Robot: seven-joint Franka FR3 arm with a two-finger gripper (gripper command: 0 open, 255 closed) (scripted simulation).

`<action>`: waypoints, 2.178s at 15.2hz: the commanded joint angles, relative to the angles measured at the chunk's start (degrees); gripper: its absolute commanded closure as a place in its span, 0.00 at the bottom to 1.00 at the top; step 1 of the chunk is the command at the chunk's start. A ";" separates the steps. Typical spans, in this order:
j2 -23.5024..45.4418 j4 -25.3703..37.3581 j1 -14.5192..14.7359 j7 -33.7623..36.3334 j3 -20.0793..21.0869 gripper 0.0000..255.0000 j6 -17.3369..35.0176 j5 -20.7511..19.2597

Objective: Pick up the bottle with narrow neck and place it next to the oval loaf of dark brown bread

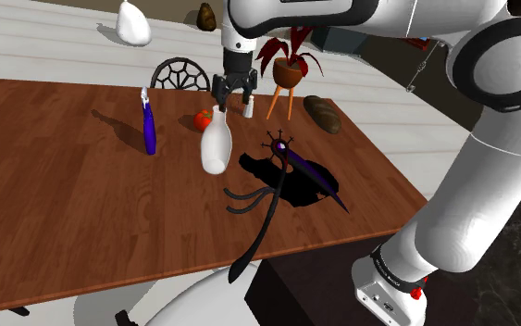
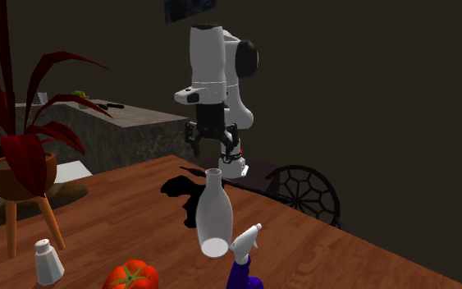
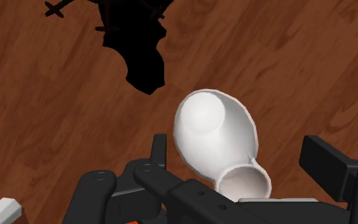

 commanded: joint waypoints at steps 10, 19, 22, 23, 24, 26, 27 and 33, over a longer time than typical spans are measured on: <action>11.27 9.65 2.58 2.41 -0.20 0.00 1.67 -3.61; 11.34 8.54 2.52 2.46 -0.24 0.00 2.84 -3.65; 11.34 8.54 2.52 2.46 -0.24 1.00 2.84 -3.65; 11.35 8.55 2.52 2.46 -0.24 1.00 2.84 -3.65; 11.35 8.55 2.52 2.46 -0.24 1.00 2.84 -3.65; 11.35 8.56 2.52 2.46 -0.24 1.00 2.83 -3.65; 11.34 8.55 2.52 2.46 -0.24 1.00 2.84 -3.65; 10.90 10.99 2.61 2.30 -0.15 1.00 -0.02 -3.49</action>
